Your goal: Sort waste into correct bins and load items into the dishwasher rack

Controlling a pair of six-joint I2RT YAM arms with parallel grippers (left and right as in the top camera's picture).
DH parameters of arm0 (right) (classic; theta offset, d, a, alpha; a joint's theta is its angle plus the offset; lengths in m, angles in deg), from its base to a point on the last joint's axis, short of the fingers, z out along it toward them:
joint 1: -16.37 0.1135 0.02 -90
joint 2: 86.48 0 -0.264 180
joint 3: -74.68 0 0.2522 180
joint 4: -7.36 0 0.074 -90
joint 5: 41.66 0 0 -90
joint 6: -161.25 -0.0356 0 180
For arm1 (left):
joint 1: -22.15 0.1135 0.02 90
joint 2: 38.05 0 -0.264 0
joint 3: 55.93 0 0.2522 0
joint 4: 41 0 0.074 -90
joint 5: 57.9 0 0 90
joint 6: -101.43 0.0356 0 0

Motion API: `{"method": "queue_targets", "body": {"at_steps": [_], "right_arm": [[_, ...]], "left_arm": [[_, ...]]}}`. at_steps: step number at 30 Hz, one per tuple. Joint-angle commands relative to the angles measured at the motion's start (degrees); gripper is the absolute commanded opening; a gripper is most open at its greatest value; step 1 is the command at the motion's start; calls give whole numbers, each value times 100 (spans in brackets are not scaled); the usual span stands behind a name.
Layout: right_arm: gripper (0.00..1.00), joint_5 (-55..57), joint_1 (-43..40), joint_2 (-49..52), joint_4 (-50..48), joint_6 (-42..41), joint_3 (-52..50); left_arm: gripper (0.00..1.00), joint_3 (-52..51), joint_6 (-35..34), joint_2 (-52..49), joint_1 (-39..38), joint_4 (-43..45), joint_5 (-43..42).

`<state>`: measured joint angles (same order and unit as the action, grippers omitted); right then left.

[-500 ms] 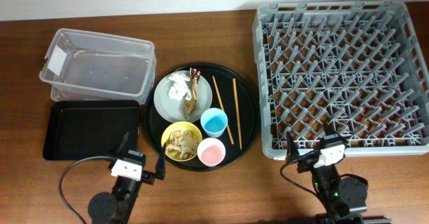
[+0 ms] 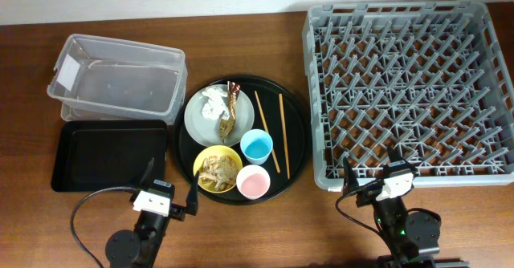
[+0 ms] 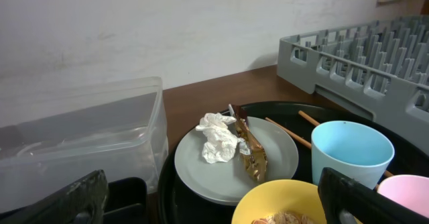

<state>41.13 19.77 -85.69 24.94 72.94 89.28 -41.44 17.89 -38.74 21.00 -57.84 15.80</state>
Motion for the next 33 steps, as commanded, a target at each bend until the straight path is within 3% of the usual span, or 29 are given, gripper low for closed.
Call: {"method": "queue_targets", "body": {"at_steps": [1, 6, 7, 10, 13, 15, 17, 20, 23, 24, 25, 27, 28, 29, 31, 32, 33], "right_arm": [[98, -37, -42, -44, -17, -22, -52], [99, -511, -42, -44, 2, -20, -20], [99, -686, -42, -44, 48, -22, 101], [99, -907, -42, 144, 1097, -66, 1403], [99, -911, -42, 1707, 3213, -66, 3860], [99, -911, -42, 3233, 4503, -61, 5593], [99, -1071, -42, 4131, 5333, -68, 6487], [99, -1753, -42, 4900, 5967, -68, 6848], [99, -1766, -44, 5587, 5901, -664, 6850], [99, -1768, -44, 5735, 5901, -813, 6850], [100, -1790, -42, 5847, 5908, -822, 6850], [100, -1790, -42, 5871, 5906, -852, 6850], [100, -1790, -42, 5871, 5936, -1025, 6850], [99, -1792, -42, 5871, 5952, -1040, 6850], [99, -1790, -42, 5871, 5982, -1038, 6850], [99, -1790, -42, 5871, 5980, -1038, 6850], [99, -1790, -42, 5871, 5974, -1036, 6850]], "left_arm": [[99, -20, 52, 22, 15, -17, -50], [99, 0, 17, 22, 15, -7, -708], [99, 81, -291, 22, 15, -7, -715], [99, 1152, -713, -212, 15, -664, -684], [99, 3265, -715, -1928, 15, -2656, -695], [99, 5405, -708, -3965, 13, -4129, -957], [99, 6620, -754, -4903, 15, -4590, -1576], [99, 6907, -1139, -5794, -175, -4400, -1923], [99, 6907, -1314, -7259, -1687, -4621, -352], [96, 6907, -1316, -7711, -2037, -4540, 212], [83, 6907, -1510, -8362, -2356, -4494, 612], [82, 6907, -1777, -9462, -2527, -4068, 608], [75, 6907, -1893, -9914, -2549, -3779, 608], [63, 6907, -1908, -10104, -2549, -3705, 658], [16, 6946, -1985, -10236, -2542, -3569, 671], [1, 7066, -2096, -10192, -2542, -3604, 640], [0, 7331, -2098, -10041, -2529, -3790, 522]]}}
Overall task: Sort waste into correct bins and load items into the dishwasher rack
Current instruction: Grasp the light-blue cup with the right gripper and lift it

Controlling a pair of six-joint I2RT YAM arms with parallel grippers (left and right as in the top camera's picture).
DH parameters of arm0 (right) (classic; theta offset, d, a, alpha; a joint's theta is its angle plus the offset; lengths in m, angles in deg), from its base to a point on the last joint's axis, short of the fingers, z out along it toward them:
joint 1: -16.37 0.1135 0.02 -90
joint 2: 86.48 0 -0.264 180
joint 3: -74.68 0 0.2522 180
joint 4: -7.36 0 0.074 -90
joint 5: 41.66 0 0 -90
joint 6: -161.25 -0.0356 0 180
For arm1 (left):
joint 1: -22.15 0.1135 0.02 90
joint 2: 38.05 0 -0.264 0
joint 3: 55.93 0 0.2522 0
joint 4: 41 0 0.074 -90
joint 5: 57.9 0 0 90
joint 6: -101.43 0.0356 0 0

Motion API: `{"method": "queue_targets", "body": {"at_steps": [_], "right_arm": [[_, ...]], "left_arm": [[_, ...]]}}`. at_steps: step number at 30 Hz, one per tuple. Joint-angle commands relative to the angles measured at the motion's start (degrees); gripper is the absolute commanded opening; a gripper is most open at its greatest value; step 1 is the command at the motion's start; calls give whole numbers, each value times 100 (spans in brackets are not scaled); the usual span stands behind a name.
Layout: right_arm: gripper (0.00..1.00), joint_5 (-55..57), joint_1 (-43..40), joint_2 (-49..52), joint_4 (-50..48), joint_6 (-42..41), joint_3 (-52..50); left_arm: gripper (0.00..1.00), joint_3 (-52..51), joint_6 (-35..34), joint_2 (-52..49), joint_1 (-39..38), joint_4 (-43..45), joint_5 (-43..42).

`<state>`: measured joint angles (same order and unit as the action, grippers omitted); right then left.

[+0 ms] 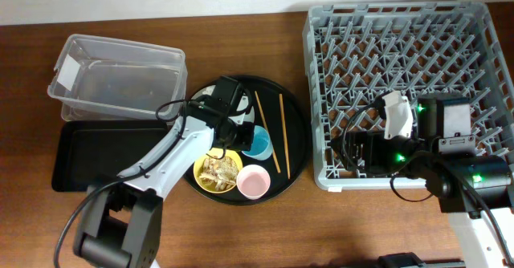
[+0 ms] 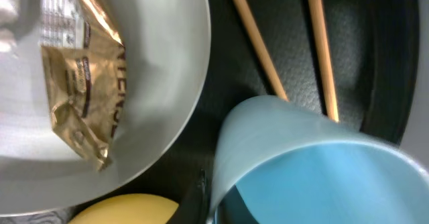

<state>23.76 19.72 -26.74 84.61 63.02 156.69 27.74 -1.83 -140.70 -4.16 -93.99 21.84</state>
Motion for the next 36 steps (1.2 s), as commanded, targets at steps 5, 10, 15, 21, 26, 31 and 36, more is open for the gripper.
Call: {"method": "queue_targets", "body": {"at_steps": [5, 10, 15, 21, 26, 31, 36], "right_arm": [[98, -1329, -37, -15, -1082, 376, 109], [99, -4113, 896, 538, -3206, 83, 109], [80, -4057, 1873, 949, -4903, -1073, 109], [50, -3960, 1582, 922, -4564, -1071, 109], [50, -868, -433, 63, -1943, -1075, 111], [51, 1266, 9, 1257, 966, -909, 107], [51, 2417, 715, 3008, 656, -1329, 109]], "left_arm": [[0, 1375, 1274, 1322, 1237, -890, -5436], [0, 1373, 1268, 1327, 1779, -1032, -7993], [0, 1373, 1290, 1327, 1657, -1143, -7934], [46, 1373, 1290, 1327, 1661, -1145, -7473], [100, 1373, 1287, 1327, 1661, -2120, -2361], [100, 1373, 1292, 1440, 1661, -2599, -1943], [99, 1373, 1453, 1547, 1569, -2907, -2293]]}}
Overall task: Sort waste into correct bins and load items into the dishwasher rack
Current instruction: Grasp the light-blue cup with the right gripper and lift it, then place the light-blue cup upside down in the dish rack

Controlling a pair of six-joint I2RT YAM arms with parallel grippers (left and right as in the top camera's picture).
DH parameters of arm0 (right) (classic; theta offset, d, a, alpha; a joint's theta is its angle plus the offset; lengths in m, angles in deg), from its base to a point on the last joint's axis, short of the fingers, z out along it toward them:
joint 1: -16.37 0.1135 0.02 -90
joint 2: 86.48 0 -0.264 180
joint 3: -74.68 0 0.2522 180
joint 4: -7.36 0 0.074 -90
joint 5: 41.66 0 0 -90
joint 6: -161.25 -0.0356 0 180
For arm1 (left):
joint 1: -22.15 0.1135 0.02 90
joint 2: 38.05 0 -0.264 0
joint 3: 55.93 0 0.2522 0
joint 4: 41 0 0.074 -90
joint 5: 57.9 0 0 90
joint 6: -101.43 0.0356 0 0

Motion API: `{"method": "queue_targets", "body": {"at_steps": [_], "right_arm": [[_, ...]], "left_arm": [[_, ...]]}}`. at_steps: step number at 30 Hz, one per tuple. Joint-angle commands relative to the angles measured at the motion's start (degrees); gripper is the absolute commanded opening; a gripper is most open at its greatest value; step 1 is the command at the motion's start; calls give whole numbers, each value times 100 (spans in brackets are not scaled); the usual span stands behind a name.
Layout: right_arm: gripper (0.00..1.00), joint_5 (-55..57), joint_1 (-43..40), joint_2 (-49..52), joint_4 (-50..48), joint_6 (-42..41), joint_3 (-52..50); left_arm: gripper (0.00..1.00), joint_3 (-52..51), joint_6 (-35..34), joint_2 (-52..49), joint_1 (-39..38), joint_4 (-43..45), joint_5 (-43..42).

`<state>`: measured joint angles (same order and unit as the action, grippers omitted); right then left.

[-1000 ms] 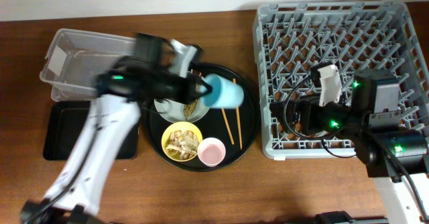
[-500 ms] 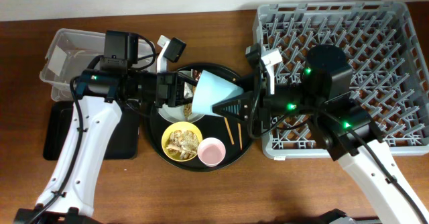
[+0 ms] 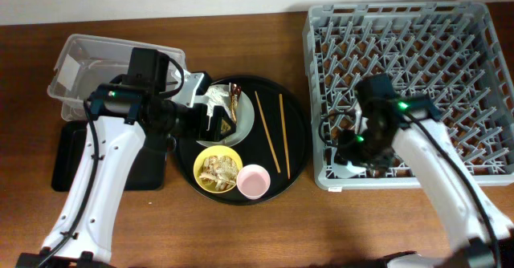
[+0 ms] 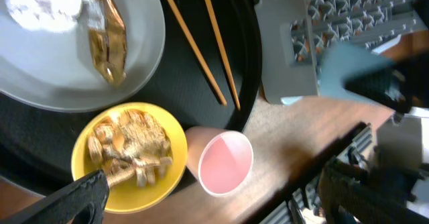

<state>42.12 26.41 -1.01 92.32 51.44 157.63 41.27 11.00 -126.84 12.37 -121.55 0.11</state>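
Note:
My left gripper [image 3: 210, 122] hangs open over the round black tray [image 3: 295, 140], its fingers [image 4: 87, 194] spread wide with nothing between them. Below it lie a grey plate [image 4: 40, 63] holding a crumpled tissue [image 4: 43, 3] and a brown wrapper [image 4: 107, 43], a yellow bowl [image 3: 217, 170] of food scraps, a pink cup [image 3: 253, 181] and two chopsticks [image 3: 271, 136]. The blue cup [image 4: 348, 70] is at the front-left corner of the grey dish rack [image 3: 309, 75]. My right gripper [image 3: 355, 146] is there, shut on the cup.
A clear plastic bin [image 3: 80, 67] stands at the back left. In front of it lies a flat black tray [image 3: 68, 160]. The left arm crosses over both. The rack fills the right side of the table up to its front edge.
The blue cup has left the round tray and is now at the rack's front-left corner in my right gripper. My left gripper, then down at the cup, is now higher, open, over the plate.
Both arms first rested at the table's front edge, with the blue cup standing on the tray. Then my left gripper was down at the blue cup and my right arm was over the rack's front. Now the cup is at the rack in my right gripper.

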Motion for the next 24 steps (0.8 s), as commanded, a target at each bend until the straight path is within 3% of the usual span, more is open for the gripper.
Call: {"method": "queue_targets", "body": {"at_steps": [1, 2, 5, 8, 9, 10, 11, 13, 14, 15, 17, 20, 22, 24], "right_arm": [[77, 509, 46, 660, -87, -168, 15], [87, 509, 44, 693, -179, -142, 15], [89, 304, 35, -153, -219, 35, 678], [88, 129, 35, -1185, -223, 22, 1241], [89, 151, 35, -1617, -223, 24, 1342], [91, 229, 35, -1836, -219, 24, 1340], [93, 240, 35, -2044, -219, 24, 1340], [93, 236, 35, -2122, -208, 22, 1338], [93, 214, 35, -2107, -175, 22, 1338], [93, 214, 35, -2090, -140, 22, 1338], [93, 214, 35, -2083, -105, 22, 1338], [93, 216, 35, -2083, -70, 22, 1338], [93, 214, 35, -2083, -63, 22, 1338], [93, 214, 35, -2083, -44, 22, 1338]], "left_arm": [[97, 20, 205, 162, -216, -195, -96], [96, 20, 201, 162, -380, -221, 109], [93, -17, -382, 155, -1364, -289, 2243], [83, -542, -645, 144, -1987, 291, 2811], [82, -925, -664, 138, -2135, 647, 2872], [75, -1364, -892, 138, -2184, 920, 2717], [62, -1580, -901, 138, -2184, 1016, 2393], [47, -2070, -949, 138, -2302, 1414, 2293], [36, -2210, -1032, 138, -2352, 1539, 2280], [31, -2251, -1071, 138, -2393, 1593, 2277], [31, -2310, -1069, 138, -2474, 1718, 2371], [17, -2514, -1069, 127, -2505, 2031, 2452], [3, -2514, -1069, 127, -2505, 2181, 2452], [0, -2463, -1069, 140, -2505, 2166, 2243]]}}
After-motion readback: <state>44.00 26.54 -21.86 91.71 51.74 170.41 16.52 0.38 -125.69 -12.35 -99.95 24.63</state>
